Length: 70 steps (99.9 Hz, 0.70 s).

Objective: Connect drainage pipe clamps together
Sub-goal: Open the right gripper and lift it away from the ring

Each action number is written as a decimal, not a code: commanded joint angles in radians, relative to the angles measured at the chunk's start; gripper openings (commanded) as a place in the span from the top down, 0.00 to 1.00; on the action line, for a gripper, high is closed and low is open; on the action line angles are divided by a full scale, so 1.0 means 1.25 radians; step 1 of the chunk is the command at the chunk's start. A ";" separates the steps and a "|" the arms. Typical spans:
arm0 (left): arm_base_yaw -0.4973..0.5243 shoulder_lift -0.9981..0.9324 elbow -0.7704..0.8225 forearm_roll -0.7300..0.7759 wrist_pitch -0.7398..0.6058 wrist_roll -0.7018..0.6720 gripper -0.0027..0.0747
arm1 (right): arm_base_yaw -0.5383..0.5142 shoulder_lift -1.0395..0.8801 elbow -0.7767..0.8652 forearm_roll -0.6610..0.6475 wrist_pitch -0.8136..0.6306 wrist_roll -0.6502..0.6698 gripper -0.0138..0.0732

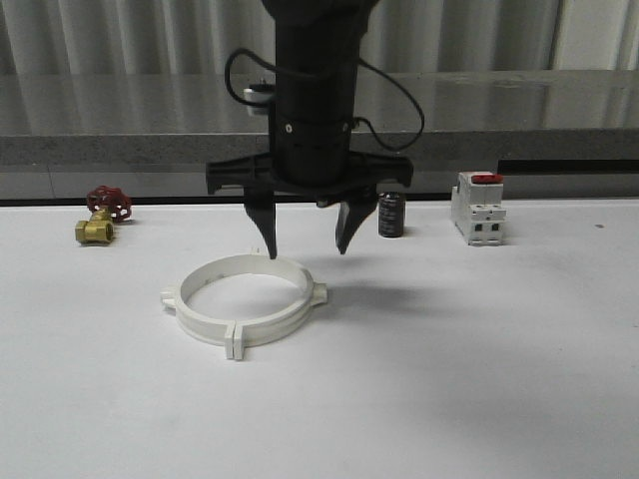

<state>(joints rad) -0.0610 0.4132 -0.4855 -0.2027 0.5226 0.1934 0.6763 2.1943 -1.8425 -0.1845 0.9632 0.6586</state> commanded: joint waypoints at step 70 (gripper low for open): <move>-0.005 0.004 -0.020 -0.015 -0.057 -0.001 0.99 | -0.274 -0.372 -0.019 -0.050 0.132 -0.320 0.28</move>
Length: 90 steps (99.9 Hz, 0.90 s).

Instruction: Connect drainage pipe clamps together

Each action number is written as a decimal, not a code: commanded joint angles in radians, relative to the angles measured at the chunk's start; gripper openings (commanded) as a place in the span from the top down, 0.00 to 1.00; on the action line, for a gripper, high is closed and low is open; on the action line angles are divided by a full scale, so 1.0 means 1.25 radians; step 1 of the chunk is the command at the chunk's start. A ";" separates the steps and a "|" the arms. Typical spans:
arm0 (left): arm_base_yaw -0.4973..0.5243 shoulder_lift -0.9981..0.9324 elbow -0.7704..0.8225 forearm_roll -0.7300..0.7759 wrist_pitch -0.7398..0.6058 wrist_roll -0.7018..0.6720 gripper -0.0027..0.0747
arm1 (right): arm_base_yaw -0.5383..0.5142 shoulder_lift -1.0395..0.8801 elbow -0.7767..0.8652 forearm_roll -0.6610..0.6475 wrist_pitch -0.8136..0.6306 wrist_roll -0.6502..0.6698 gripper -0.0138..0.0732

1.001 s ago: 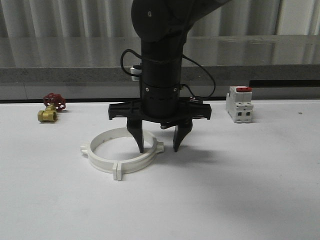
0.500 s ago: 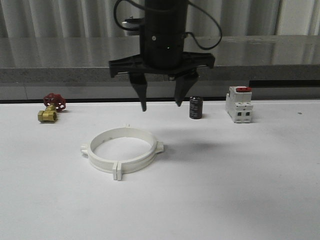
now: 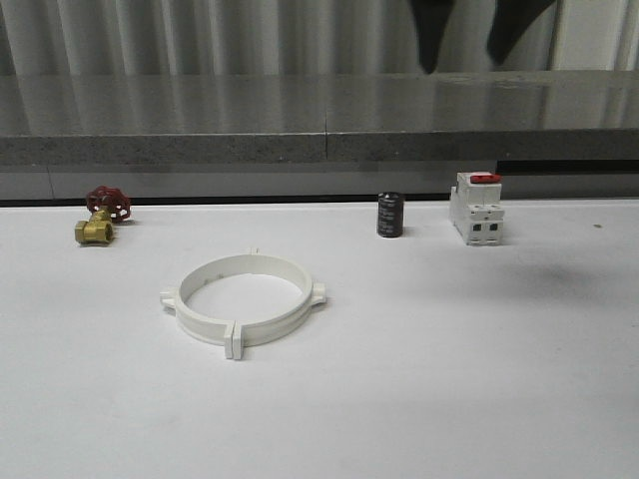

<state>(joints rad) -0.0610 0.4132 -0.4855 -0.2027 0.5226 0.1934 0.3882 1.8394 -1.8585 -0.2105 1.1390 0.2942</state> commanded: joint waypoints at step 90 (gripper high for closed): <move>-0.005 0.004 -0.020 -0.015 -0.057 -0.001 0.99 | -0.265 -0.906 0.783 -0.022 -0.206 -0.048 0.28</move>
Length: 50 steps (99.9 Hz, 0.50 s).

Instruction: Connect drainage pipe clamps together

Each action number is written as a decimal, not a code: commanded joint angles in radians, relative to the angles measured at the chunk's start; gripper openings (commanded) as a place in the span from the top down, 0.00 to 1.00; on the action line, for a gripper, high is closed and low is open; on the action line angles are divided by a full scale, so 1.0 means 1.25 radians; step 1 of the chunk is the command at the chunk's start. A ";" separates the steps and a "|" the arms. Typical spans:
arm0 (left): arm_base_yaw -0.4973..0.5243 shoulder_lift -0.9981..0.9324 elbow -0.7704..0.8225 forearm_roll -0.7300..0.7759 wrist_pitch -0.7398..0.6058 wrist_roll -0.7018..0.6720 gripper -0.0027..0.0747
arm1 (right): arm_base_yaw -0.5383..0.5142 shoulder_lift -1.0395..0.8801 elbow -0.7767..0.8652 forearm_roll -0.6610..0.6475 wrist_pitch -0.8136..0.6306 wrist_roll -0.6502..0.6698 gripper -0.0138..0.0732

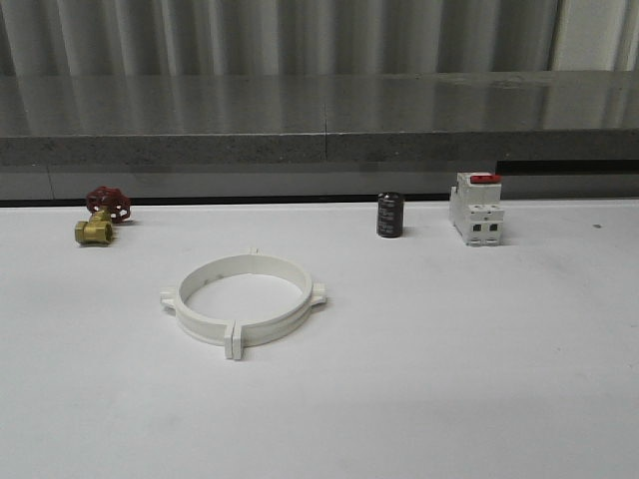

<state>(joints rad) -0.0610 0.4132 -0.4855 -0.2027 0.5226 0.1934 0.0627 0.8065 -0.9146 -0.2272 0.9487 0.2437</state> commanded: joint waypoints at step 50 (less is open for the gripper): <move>-0.005 0.004 -0.020 -0.015 -0.057 -0.001 0.99 | -0.004 -0.414 0.191 -0.009 -0.030 -0.007 0.54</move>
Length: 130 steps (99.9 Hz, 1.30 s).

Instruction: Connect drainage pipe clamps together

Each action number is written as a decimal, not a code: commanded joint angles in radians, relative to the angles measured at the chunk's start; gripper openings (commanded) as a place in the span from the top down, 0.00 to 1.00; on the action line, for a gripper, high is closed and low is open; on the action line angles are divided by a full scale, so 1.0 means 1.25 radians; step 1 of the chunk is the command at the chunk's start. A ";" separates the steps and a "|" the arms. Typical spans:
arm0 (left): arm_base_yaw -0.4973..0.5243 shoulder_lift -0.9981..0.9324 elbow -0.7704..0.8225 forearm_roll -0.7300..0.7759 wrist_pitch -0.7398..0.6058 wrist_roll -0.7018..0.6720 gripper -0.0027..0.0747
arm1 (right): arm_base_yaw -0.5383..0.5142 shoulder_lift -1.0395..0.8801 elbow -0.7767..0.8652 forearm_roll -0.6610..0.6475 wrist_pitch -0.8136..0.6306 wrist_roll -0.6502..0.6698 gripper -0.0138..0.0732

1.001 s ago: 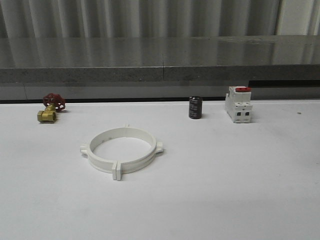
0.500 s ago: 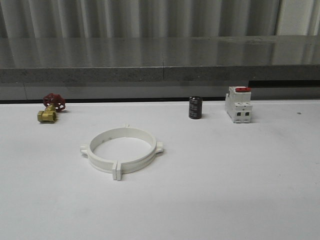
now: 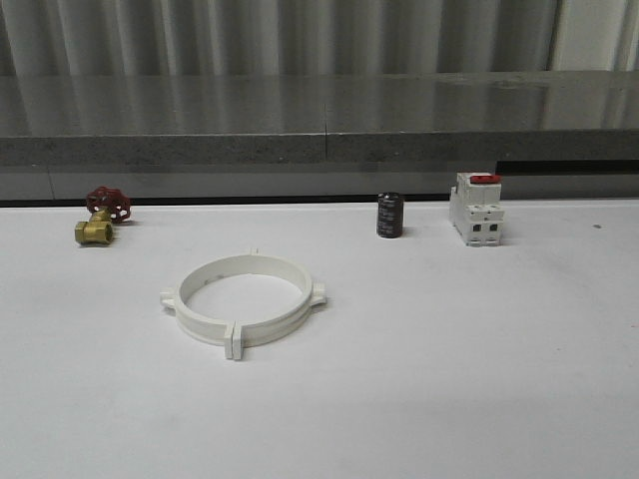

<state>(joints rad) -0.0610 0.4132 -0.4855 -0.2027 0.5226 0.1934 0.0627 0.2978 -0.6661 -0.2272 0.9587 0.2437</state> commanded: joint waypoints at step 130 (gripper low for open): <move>-0.005 0.004 -0.020 -0.015 -0.057 -0.001 0.99 | -0.004 -0.108 0.180 0.038 -0.302 -0.008 0.92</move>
<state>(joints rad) -0.0610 0.4132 -0.4855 -0.2027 0.5226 0.1934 0.0627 0.1985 -0.4820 -0.1819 0.7543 0.2437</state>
